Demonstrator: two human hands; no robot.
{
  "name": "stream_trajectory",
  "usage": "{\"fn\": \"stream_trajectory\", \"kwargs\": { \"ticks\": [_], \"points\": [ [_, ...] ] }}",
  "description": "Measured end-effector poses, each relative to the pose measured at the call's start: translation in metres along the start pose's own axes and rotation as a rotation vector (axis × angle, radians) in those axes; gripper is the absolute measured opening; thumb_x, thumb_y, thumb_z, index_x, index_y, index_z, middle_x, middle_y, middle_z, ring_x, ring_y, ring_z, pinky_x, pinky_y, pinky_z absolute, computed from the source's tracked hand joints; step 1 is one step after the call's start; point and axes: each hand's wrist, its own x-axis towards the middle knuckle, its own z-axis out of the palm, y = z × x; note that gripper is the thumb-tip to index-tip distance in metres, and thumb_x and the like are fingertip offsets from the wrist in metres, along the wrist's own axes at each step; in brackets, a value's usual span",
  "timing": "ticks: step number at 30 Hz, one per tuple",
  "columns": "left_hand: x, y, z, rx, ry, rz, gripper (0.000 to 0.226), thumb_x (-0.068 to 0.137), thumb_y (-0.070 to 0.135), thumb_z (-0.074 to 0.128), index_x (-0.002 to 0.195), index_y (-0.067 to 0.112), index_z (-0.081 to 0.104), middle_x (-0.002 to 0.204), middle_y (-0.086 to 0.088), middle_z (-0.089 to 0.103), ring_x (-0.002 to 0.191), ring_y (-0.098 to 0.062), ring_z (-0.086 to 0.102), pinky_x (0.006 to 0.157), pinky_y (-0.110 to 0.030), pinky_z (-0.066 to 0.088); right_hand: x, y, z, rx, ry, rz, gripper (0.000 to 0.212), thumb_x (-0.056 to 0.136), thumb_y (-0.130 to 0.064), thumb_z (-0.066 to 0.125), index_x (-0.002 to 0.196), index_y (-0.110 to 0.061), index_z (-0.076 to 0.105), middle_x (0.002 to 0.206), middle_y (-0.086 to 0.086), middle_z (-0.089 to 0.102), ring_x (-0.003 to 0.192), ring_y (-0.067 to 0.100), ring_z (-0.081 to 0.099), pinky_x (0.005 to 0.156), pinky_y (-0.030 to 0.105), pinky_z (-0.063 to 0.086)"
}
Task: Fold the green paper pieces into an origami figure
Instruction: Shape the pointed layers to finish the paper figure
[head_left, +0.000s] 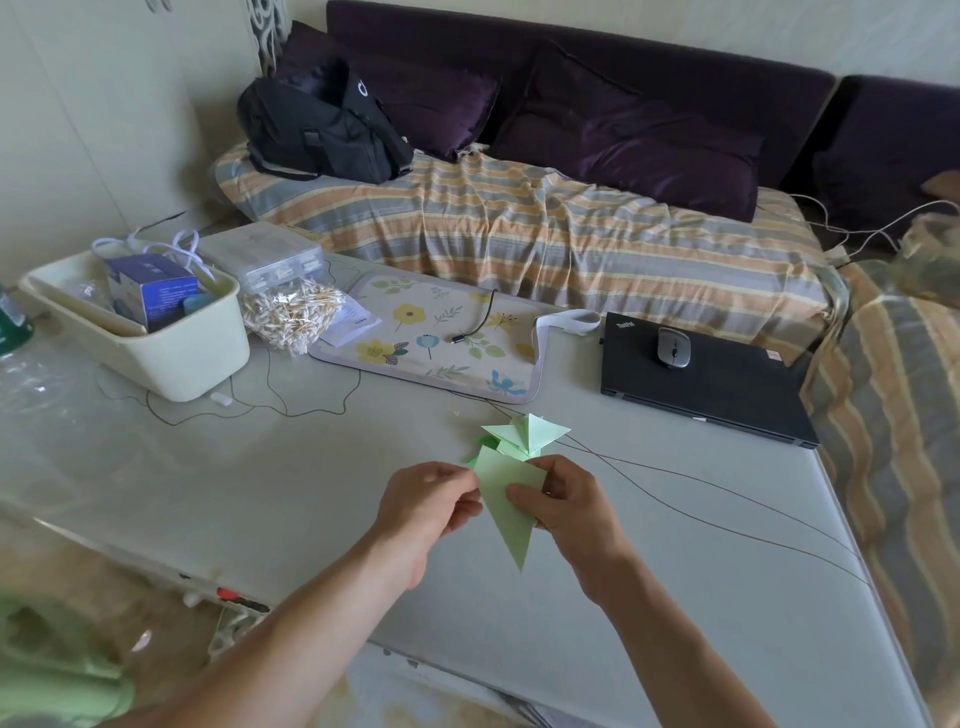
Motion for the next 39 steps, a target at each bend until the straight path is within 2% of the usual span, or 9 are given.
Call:
{"fn": "stream_trajectory", "kwargs": {
  "ticks": [7,10,15,21,27,31,34,36,39],
  "points": [
    [0.001,0.004,-0.002,-0.124,-0.016,-0.078,0.005,0.087,0.011,0.064,0.086,0.009,0.07,0.074,-0.005,0.071,0.061,-0.016,0.069,0.06,-0.025,0.052,-0.004,-0.007,0.002,0.059,-0.075,-0.081,0.023,0.076,-0.009,0.067,0.099,-0.015,0.071,0.092,0.012,0.073,0.085,0.022,0.067,0.086,0.044,0.053],
    [0.001,0.004,-0.001,-0.182,-0.061,-0.108,0.012,0.091,0.01,0.063,0.095,0.005,0.073,0.081,-0.009,0.075,0.069,-0.019,0.07,0.064,-0.026,0.054,-0.006,-0.01,0.001,0.082,-0.073,-0.119,0.02,0.086,0.003,0.064,0.095,-0.011,0.075,0.089,0.004,0.075,0.085,0.02,0.068,0.087,0.039,0.054],
    [0.0,0.005,0.001,-0.229,-0.095,-0.111,0.017,0.095,0.007,0.06,0.102,0.001,0.074,0.079,-0.009,0.075,0.076,-0.022,0.071,0.063,-0.025,0.055,-0.008,-0.011,0.003,0.084,-0.016,-0.112,0.026,0.087,0.01,0.06,0.086,-0.008,0.079,0.095,0.011,0.078,0.091,0.023,0.072,0.092,0.035,0.053],
    [-0.005,0.008,0.002,-0.232,-0.149,-0.133,0.045,0.096,0.046,0.063,0.095,0.002,0.068,0.076,-0.014,0.074,0.078,-0.032,0.072,0.077,-0.038,0.059,-0.009,-0.012,0.003,0.069,0.036,-0.116,0.027,0.088,0.011,0.057,0.08,-0.007,0.076,0.088,0.009,0.078,0.084,0.017,0.072,0.083,0.027,0.055],
    [-0.002,-0.001,0.001,-0.126,-0.122,0.0,0.023,0.088,0.019,0.077,0.099,-0.001,0.075,0.089,-0.018,0.078,0.077,-0.026,0.077,0.067,-0.025,0.062,-0.008,-0.01,0.005,0.025,0.003,-0.148,0.032,0.087,0.014,0.054,0.077,-0.008,0.076,0.087,0.012,0.078,0.083,0.019,0.072,0.073,0.018,0.054],
    [-0.002,-0.002,-0.001,-0.094,-0.081,0.073,0.013,0.087,0.007,0.076,0.095,-0.003,0.076,0.082,-0.015,0.078,0.065,-0.02,0.075,0.059,-0.021,0.059,-0.007,-0.007,0.005,0.034,-0.012,-0.132,0.038,0.088,0.012,0.048,0.082,-0.011,0.077,0.09,0.01,0.078,0.094,0.03,0.073,0.086,0.032,0.056],
    [-0.002,-0.002,-0.001,-0.045,-0.072,0.134,0.006,0.087,0.003,0.076,0.091,-0.001,0.077,0.079,-0.012,0.078,0.064,-0.019,0.075,0.059,-0.02,0.059,-0.006,-0.008,0.005,0.123,-0.019,-0.071,0.039,0.093,0.006,0.04,0.101,-0.013,0.073,0.093,0.01,0.074,0.093,0.03,0.072,0.086,0.039,0.058],
    [-0.002,-0.003,-0.001,-0.002,-0.084,0.173,0.004,0.086,0.002,0.075,0.089,0.0,0.077,0.079,-0.012,0.078,0.067,-0.021,0.076,0.061,-0.021,0.06,-0.006,-0.01,0.004,0.158,-0.032,-0.008,0.029,0.1,-0.006,0.044,0.107,-0.013,0.071,0.092,0.008,0.073,0.089,0.024,0.073,0.079,0.036,0.057],
    [-0.003,-0.005,-0.001,0.067,-0.11,0.21,0.005,0.086,0.005,0.077,0.089,0.002,0.078,0.081,-0.014,0.078,0.073,-0.025,0.077,0.064,-0.022,0.059,-0.006,-0.006,0.005,0.031,-0.064,-0.016,0.017,0.099,-0.022,0.062,0.099,-0.008,0.071,0.087,0.008,0.073,0.084,0.022,0.07,0.082,0.041,0.057]
  ]
}}
